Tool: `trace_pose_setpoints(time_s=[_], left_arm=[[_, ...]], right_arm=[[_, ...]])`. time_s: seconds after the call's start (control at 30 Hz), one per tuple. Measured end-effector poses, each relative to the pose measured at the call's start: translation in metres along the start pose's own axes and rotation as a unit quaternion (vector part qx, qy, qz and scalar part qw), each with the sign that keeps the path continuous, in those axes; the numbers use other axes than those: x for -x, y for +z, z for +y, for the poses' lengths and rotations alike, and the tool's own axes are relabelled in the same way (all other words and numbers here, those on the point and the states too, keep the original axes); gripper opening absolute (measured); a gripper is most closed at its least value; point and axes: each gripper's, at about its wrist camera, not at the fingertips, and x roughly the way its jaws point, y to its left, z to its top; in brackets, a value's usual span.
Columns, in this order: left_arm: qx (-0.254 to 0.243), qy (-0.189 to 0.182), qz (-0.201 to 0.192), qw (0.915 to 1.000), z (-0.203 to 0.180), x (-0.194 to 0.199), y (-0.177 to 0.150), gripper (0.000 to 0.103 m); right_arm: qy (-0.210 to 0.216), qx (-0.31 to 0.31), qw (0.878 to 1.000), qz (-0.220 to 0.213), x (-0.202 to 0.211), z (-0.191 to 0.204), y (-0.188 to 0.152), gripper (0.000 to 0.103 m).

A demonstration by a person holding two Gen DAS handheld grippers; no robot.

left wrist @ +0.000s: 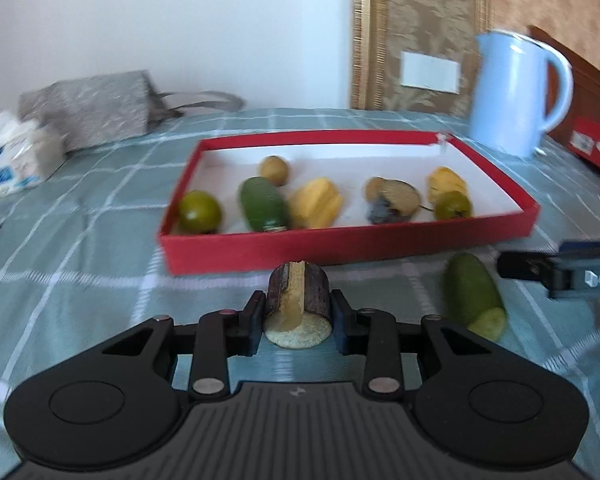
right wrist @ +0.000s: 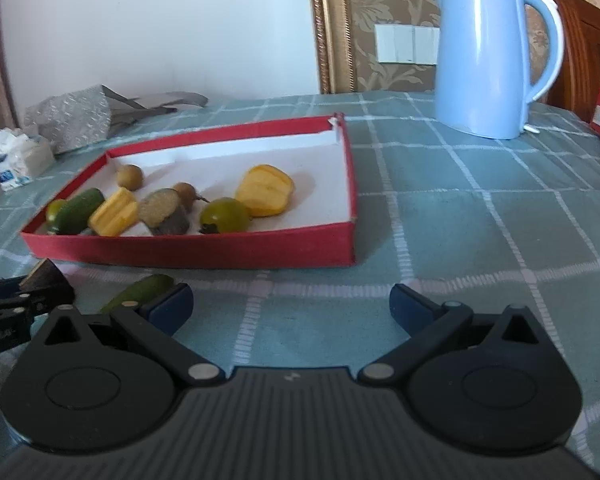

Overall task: Organize fruits
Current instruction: 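Close the right gripper on the green cucumber piece while the left holds the dark chunk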

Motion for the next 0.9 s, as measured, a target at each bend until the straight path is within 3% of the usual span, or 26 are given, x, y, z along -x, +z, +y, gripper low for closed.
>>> trace_pose_setpoints(time_s=[0.13,0.53,0.73,0.83,0.9], left_arm=[[0.023,0.014,-0.001,0.9996,0.009,0.000,0.000,0.033],[0.022,0.015,-0.001,0.9997,0.009,0.001,0.000,0.034],[0.024,0.013,-0.002,0.9996,0.010,0.001,0.000,0.034],[0.024,0.012,-0.002,0.9996,0.011,0.002,-0.001,0.034],[0.024,0.012,-0.002,0.9996,0.011,0.002,0.000,0.034]], right_arm=[[0.022,0.006,1.000,-0.002,0.006,0.007,-0.002,0.103],[0.051,0.010,0.999,-0.018,0.036,0.043,-0.019,0.103],[0.023,0.056,0.998,-0.018,0.029,0.074,-0.022,0.103],[-0.014,0.058,0.998,-0.014,0.022,0.076,-0.020,0.103],[-0.015,0.052,0.998,-0.007,0.018,0.077,-0.017,0.103]])
